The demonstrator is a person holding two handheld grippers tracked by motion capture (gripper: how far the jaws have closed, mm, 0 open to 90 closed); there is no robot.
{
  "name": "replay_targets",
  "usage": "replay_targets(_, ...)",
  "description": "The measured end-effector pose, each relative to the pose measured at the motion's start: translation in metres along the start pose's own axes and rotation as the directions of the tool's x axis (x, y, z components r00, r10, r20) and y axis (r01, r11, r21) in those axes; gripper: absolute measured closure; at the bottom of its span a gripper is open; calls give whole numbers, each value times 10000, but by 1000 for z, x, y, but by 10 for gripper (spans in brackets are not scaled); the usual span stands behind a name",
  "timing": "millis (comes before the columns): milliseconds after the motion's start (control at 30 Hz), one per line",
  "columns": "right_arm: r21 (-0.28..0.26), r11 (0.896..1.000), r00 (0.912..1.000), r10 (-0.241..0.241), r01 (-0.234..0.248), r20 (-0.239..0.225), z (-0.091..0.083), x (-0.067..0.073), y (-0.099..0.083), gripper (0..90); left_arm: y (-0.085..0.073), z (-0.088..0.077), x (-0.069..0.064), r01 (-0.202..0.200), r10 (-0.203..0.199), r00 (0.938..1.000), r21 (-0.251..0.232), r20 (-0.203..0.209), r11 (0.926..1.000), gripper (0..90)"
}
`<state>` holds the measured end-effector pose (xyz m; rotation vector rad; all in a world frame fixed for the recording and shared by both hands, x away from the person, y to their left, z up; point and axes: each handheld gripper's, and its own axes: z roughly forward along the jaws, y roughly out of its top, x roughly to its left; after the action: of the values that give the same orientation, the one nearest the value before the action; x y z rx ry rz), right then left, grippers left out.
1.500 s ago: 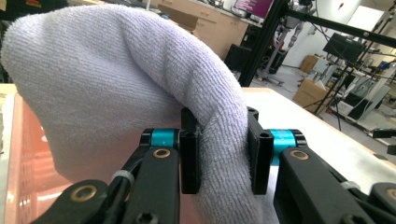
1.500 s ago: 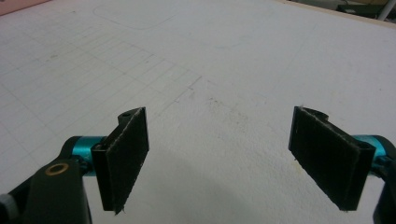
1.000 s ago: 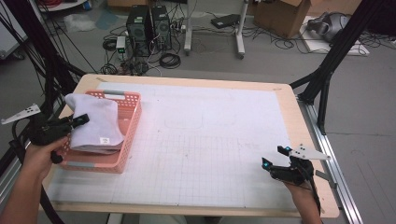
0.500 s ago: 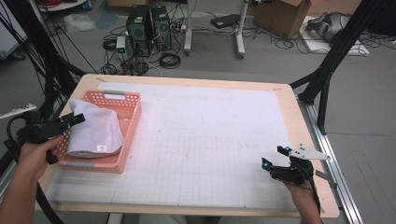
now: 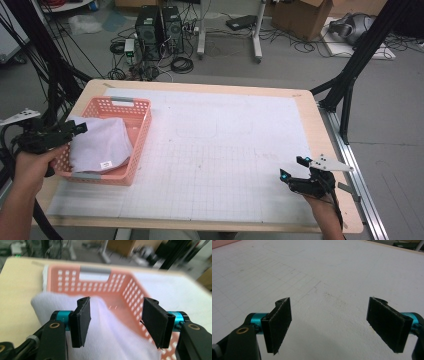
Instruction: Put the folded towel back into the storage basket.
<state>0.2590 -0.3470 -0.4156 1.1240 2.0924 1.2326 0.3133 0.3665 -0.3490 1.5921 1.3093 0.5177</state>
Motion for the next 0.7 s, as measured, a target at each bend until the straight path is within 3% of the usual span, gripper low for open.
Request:
replay_targets(67,1,10000,10000,-9,9,-22,0,0,0,189,-2,5,-3,-296,329,9955,373,-887,9989,399)
replay_targets(133,0,10000,10000,-2,2,-20,0,0,0,189,-4,9,-3,-271,348,9906,595,-1325,9979,397)
replay_targets(400,28,10000,10000,57,-57,-20,0,0,0,189,-9,24,-1,-178,433,9863,1578,-1593,9873,394)
replay_targets(533,51,10000,10000,-1,1,-51,1,1,0,189,-8,33,0,21,441,9785,2240,-2013,9746,408)
replay_targets(600,40,10000,10000,1,-1,-30,1,0,0,189,-6,37,-1,-28,517,9765,2276,-2091,9738,411)
replay_targets(700,57,10000,10000,53,-53,-54,2,1,0,189,-3,46,-3,14,594,9724,2606,-2254,9655,402)
